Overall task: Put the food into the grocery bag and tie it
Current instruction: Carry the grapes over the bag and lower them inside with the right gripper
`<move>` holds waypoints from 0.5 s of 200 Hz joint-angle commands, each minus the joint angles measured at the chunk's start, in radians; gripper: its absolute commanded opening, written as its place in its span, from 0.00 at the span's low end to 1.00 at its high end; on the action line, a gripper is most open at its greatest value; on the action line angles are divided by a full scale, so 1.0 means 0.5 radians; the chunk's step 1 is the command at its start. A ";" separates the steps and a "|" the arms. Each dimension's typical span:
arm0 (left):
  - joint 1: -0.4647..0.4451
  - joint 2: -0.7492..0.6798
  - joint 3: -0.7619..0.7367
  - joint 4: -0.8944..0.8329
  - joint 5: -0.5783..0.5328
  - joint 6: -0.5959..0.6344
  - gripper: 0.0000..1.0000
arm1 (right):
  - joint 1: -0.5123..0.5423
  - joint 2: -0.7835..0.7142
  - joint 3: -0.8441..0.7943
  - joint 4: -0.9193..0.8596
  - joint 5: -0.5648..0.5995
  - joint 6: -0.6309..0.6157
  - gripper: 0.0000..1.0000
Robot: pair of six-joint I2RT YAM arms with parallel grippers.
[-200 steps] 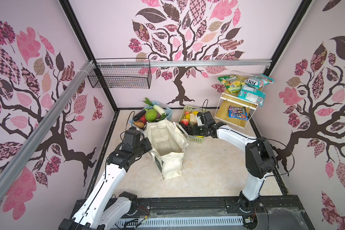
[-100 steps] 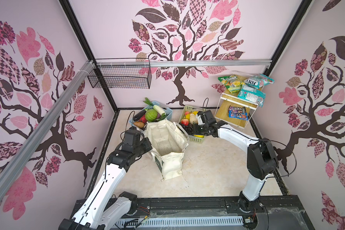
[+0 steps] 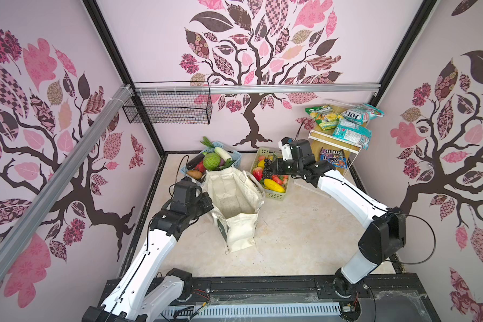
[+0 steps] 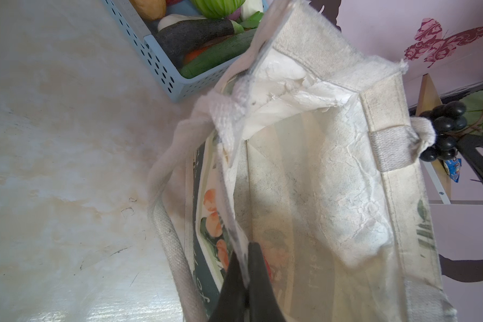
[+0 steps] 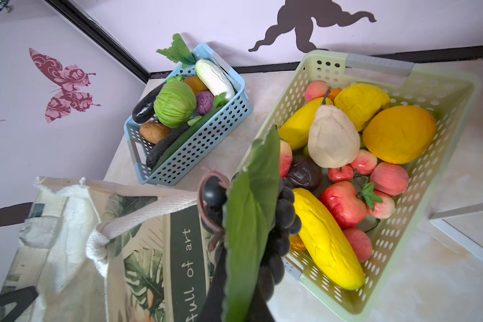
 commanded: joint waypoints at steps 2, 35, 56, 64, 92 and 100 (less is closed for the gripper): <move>0.010 -0.013 -0.011 0.046 0.038 0.017 0.02 | 0.010 -0.118 0.107 -0.070 -0.058 -0.043 0.02; 0.008 0.021 -0.001 0.057 0.120 0.065 0.02 | 0.081 -0.191 0.195 -0.117 -0.121 -0.094 0.02; 0.010 0.025 0.009 0.059 0.129 0.085 0.02 | 0.181 -0.230 0.278 -0.171 -0.092 -0.157 0.02; 0.010 0.024 0.012 0.058 0.128 0.091 0.02 | 0.221 -0.244 0.309 -0.190 -0.084 -0.173 0.02; 0.010 0.025 0.025 0.051 0.128 0.104 0.02 | 0.386 -0.274 0.388 -0.232 -0.032 -0.248 0.02; 0.008 0.027 0.025 0.051 0.128 0.107 0.02 | 0.430 -0.283 0.398 -0.234 -0.027 -0.255 0.02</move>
